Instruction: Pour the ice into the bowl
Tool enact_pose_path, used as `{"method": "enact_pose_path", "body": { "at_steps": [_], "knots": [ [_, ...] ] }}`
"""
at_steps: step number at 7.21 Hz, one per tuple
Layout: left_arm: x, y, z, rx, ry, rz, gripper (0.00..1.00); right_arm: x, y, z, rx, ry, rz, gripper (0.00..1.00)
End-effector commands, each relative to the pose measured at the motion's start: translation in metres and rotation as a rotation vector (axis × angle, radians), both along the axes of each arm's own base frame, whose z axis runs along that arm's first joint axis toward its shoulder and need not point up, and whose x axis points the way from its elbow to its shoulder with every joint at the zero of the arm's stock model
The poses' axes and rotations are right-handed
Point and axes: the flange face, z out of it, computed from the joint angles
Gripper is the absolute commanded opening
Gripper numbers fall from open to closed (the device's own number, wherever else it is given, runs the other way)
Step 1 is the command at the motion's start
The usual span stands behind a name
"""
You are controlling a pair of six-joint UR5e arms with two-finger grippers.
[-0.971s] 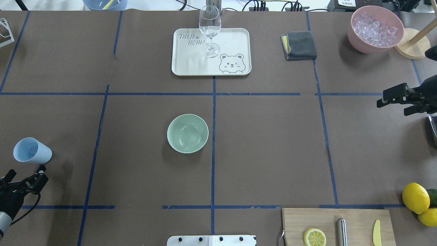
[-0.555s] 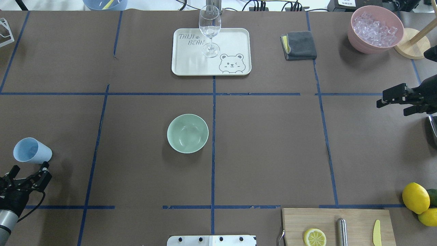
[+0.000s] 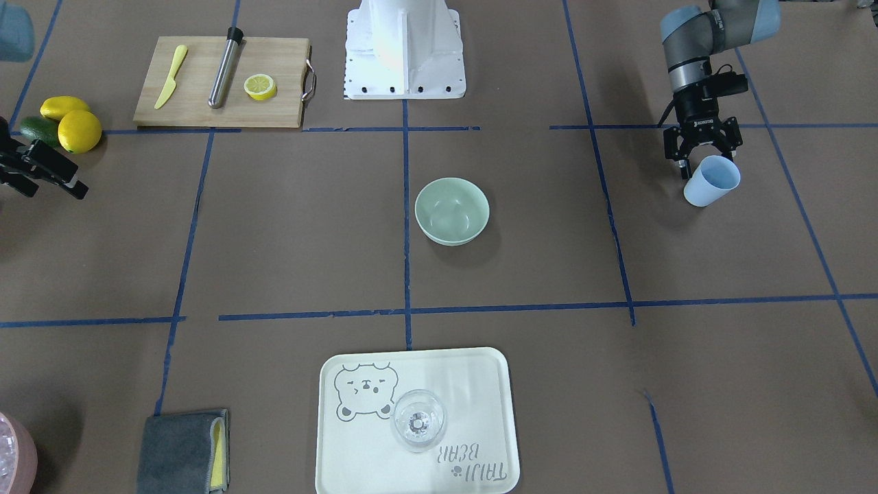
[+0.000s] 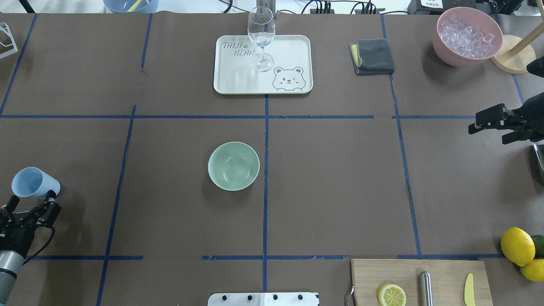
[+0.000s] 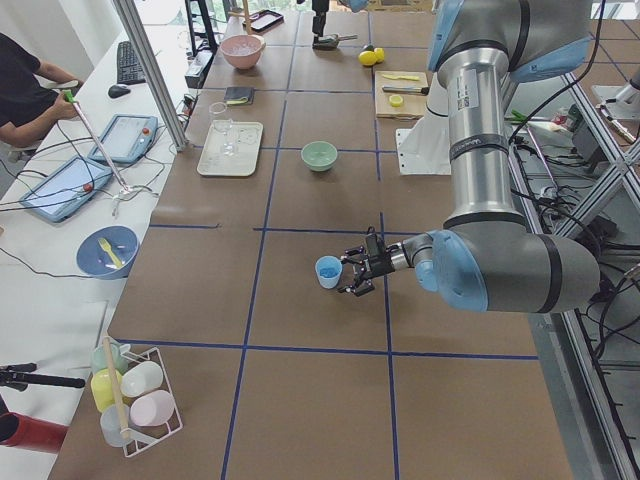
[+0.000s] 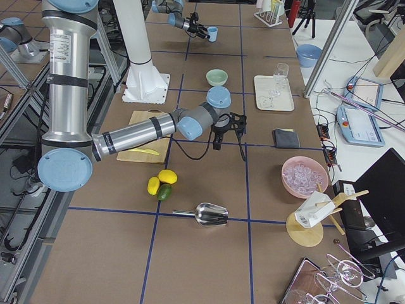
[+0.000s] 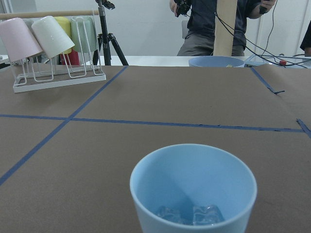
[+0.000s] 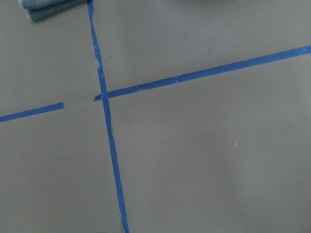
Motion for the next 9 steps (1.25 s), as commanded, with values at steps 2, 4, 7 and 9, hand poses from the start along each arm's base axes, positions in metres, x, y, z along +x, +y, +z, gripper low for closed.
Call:
{"method": "enact_pose_path", "body": {
  "at_steps": [2, 4, 7, 9],
  "knots": [
    [0.000, -0.009, 0.004, 0.003, -0.005, -0.028, 1.00, 0.000, 0.000, -0.001, 0.001, -0.001, 0.000, 1.00],
    [0.002, -0.024, -0.004, 0.035, -0.047, -0.052, 1.00, -0.001, -0.001, -0.004, 0.006, -0.005, -0.001, 1.00],
    [0.020, -0.041, -0.010, 0.049, -0.040, -0.090, 1.00, -0.001, -0.002, -0.003, 0.005, -0.005, -0.001, 1.00],
    [0.009, -0.052, 0.000, 0.047, -0.064, -0.121, 1.00, -0.001, -0.002, -0.003, 0.005, -0.005, -0.001, 1.00]
  ]
}}
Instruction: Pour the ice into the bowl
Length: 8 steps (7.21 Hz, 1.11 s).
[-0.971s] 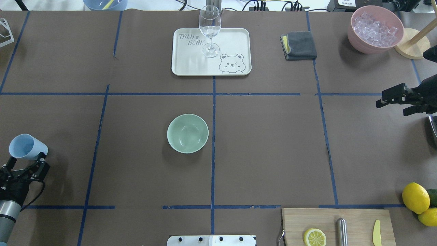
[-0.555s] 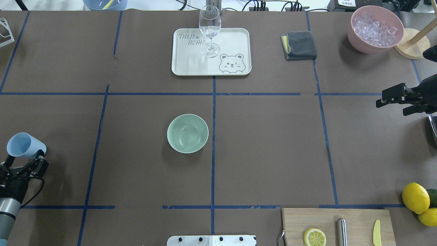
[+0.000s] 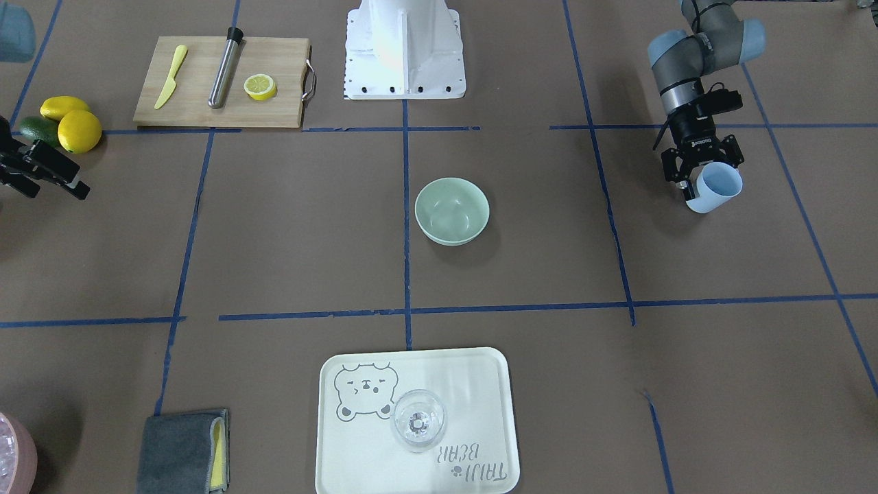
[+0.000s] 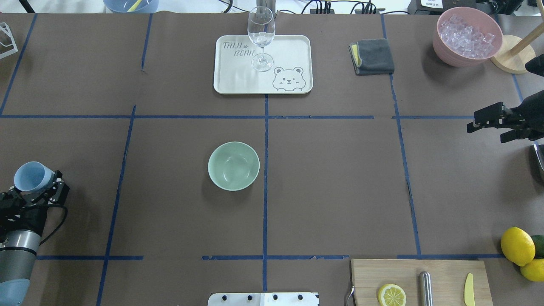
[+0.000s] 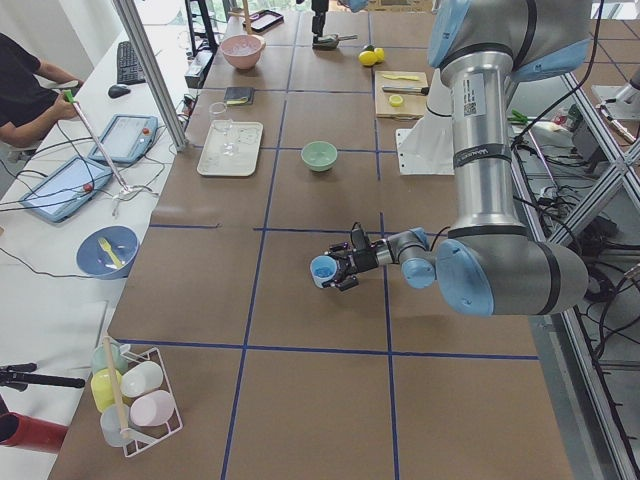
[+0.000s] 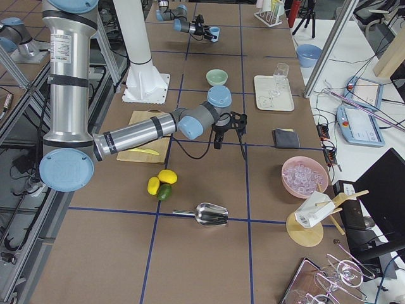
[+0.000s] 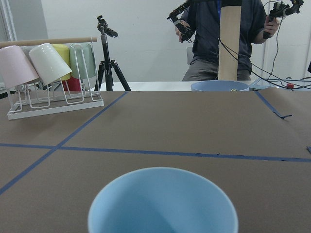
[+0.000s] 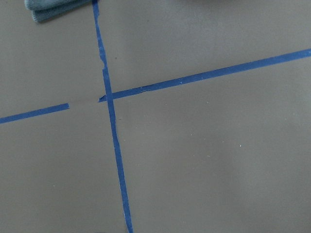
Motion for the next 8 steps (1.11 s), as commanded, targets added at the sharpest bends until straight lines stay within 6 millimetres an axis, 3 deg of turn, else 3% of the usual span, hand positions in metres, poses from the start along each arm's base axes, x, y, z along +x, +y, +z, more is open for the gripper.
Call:
{"method": "enact_pose_path", "body": {
  "at_steps": [1, 2, 3, 4, 5, 6, 8],
  "knots": [
    [-0.007, -0.008, 0.006, -0.001, -0.013, -0.023, 1.00, 0.000, 0.000, 0.001, -0.002, 0.001, 0.000, 1.00],
    [-0.007, -0.009, 0.007, -0.001, -0.013, -0.026, 1.00, 0.000, 0.000, 0.002, -0.003, 0.002, 0.000, 1.00],
    [-0.004, -0.009, 0.009, -0.002, -0.016, -0.026, 0.81, 0.000, 0.000, 0.003, -0.005, 0.002, 0.000, 1.00],
    [-0.004, -0.009, 0.007, -0.001, -0.010, -0.027, 0.37, 0.000, -0.001, 0.002, -0.003, 0.002, 0.000, 1.00],
    [-0.005, -0.010, 0.006, 0.000, 0.004, -0.026, 0.16, -0.001, -0.001, 0.002, -0.005, 0.001, -0.001, 1.00],
    [-0.010, -0.017, -0.005, 0.012, -0.009, -0.023, 0.00, -0.001, -0.001, 0.000, -0.001, -0.001, -0.001, 1.00],
    [-0.032, -0.032, -0.058, 0.119, -0.063, 0.070, 0.00, -0.001, -0.001, -0.001, -0.006, -0.008, -0.007, 1.00]
  ]
}}
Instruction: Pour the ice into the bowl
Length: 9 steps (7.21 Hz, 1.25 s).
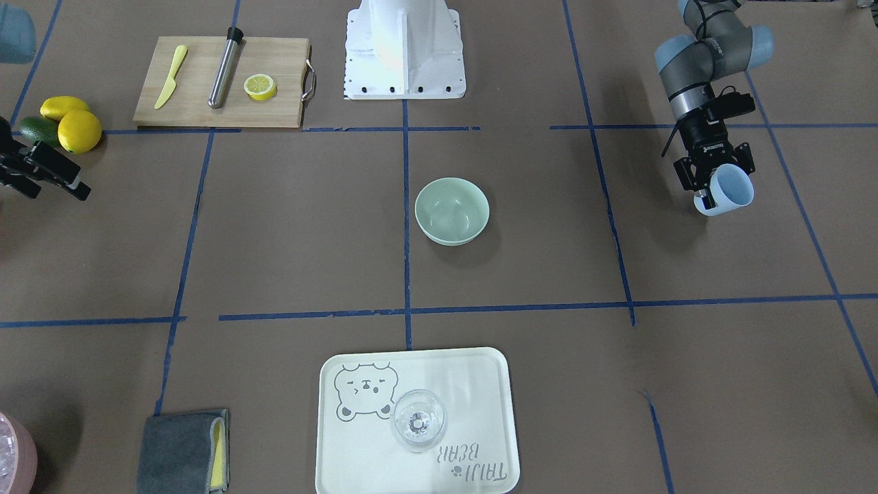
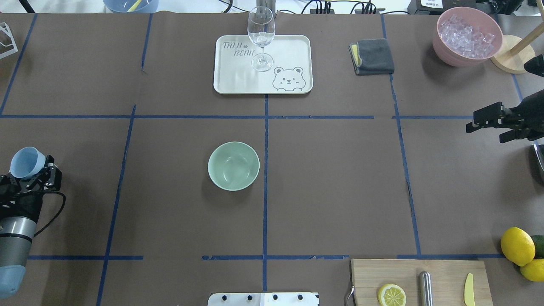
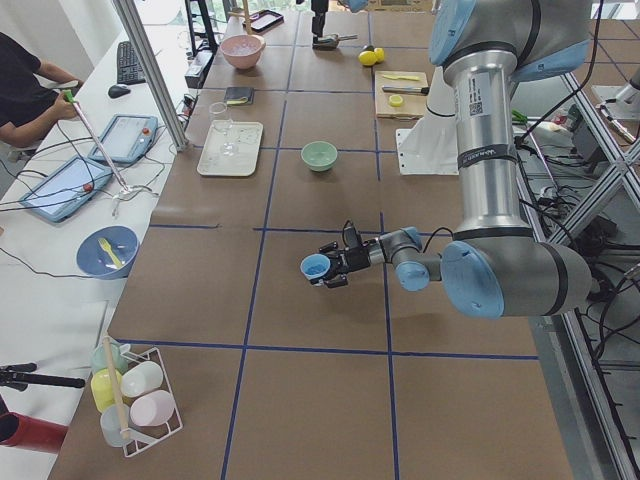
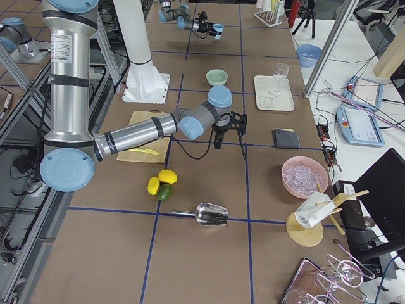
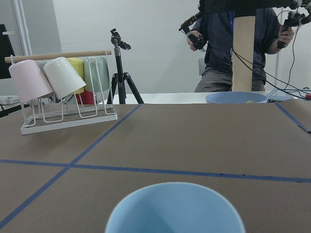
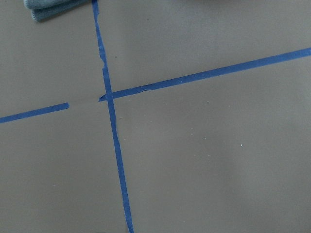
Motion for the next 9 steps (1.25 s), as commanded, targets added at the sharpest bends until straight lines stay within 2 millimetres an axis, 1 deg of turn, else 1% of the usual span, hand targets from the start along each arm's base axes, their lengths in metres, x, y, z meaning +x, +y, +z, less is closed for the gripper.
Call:
{"method": "enact_pose_path", "body": {
  "at_steps": [1, 2, 3, 4, 6, 7, 8, 9],
  "knots": [
    [-0.017, -0.005, -0.046, 0.143, 0.051, 0.067, 0.00, 0.000, 0.000, 0.000, -0.005, -0.003, -0.002, 1.00],
    [0.005, -0.010, -0.045, 0.149, 0.042, 0.072, 0.00, -0.001, 0.000, 0.000, -0.003, -0.004, -0.004, 1.00],
    [0.029, -0.016, -0.072, 0.175, 0.022, 0.087, 0.00, -0.001, -0.001, -0.001, -0.002, -0.004, -0.004, 1.00],
    [0.039, -0.017, -0.092, 0.201, -0.052, 0.114, 0.00, -0.001, 0.000, -0.001, -0.002, -0.005, -0.005, 1.00],
    [0.092, -0.026, -0.171, 0.266, -0.053, 0.138, 0.00, -0.001, 0.000, -0.003, -0.002, -0.012, -0.010, 1.00],
    [0.103, -0.027, -0.194, 0.292, -0.126, 0.157, 0.00, -0.001, 0.001, -0.003, -0.003, -0.013, -0.011, 1.00],
    [0.120, -0.029, -0.226, 0.315, -0.146, 0.164, 0.00, -0.001, 0.000, -0.003, -0.004, -0.013, -0.009, 1.00],
    [0.127, -0.027, -0.232, 0.325, -0.193, 0.179, 0.00, -0.002, 0.000, -0.002, -0.006, -0.012, -0.011, 1.00]
  ]
}}
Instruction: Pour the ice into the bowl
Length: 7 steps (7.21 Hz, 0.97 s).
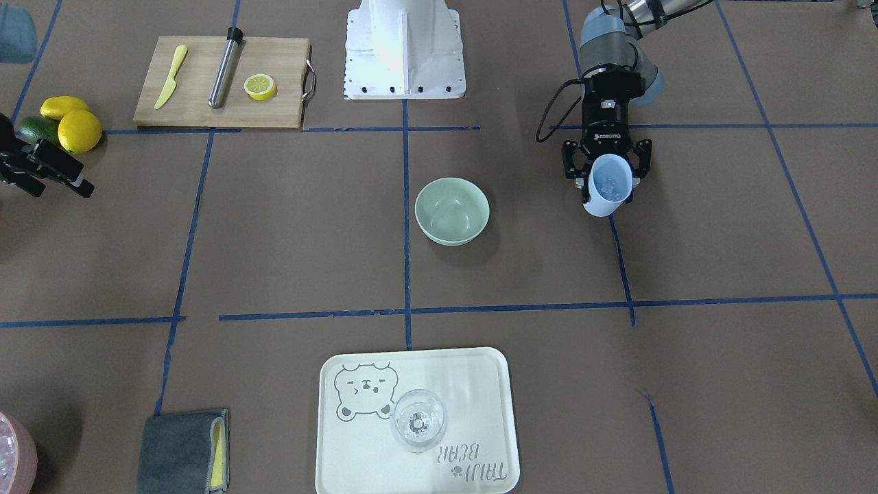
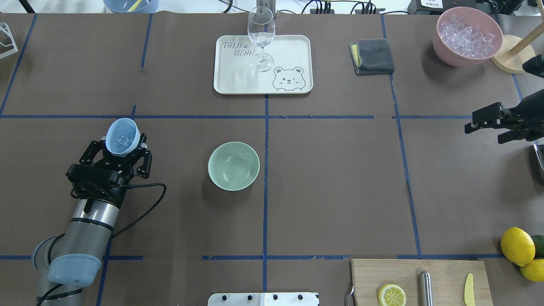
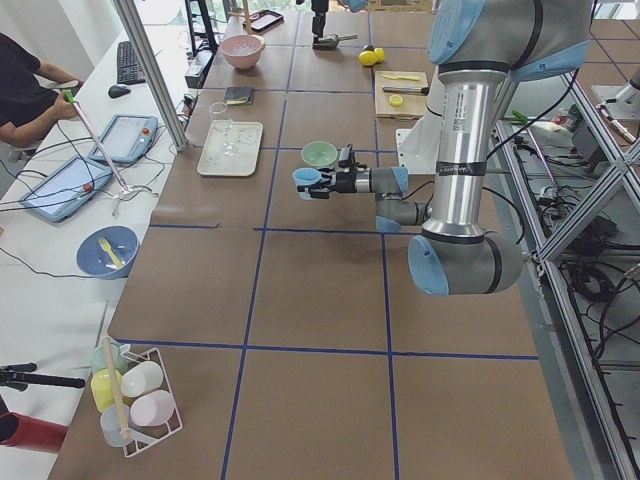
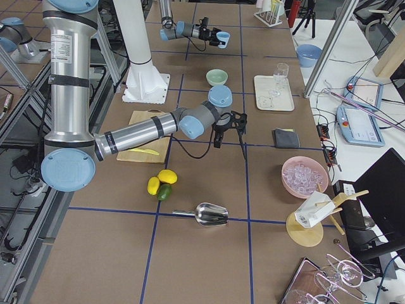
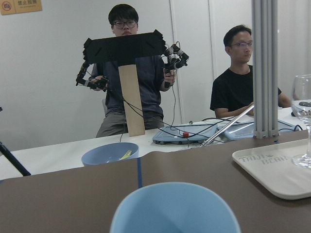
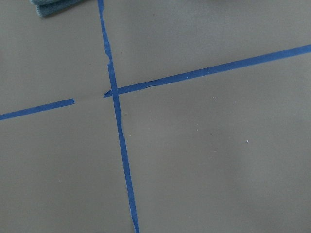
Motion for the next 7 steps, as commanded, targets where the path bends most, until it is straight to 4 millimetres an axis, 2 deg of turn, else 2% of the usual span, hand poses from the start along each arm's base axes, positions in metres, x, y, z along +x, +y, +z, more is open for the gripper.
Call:
{"method": "enact_pose_path", "body": {
  "at_steps": [1, 5, 6, 7],
  "knots": [
    [0.025, 0.007, -0.031, 0.049, -0.142, 0.032, 0.00, 0.000, 0.000, 0.001, -0.001, 0.001, -0.002, 1.00],
    [0.069, 0.029, -0.071, 0.118, -0.406, 0.092, 0.00, 0.001, 0.001, 0.001, -0.003, 0.001, 0.001, 1.00],
    [0.086, 0.036, -0.069, 0.110, -0.481, 0.117, 0.00, 0.002, 0.001, 0.001, -0.003, 0.001, 0.002, 1.00],
    [0.099, 0.035, -0.086, 0.115, -0.586, 0.125, 0.00, 0.001, 0.001, 0.002, -0.005, 0.002, 0.001, 1.00]
  ]
}}
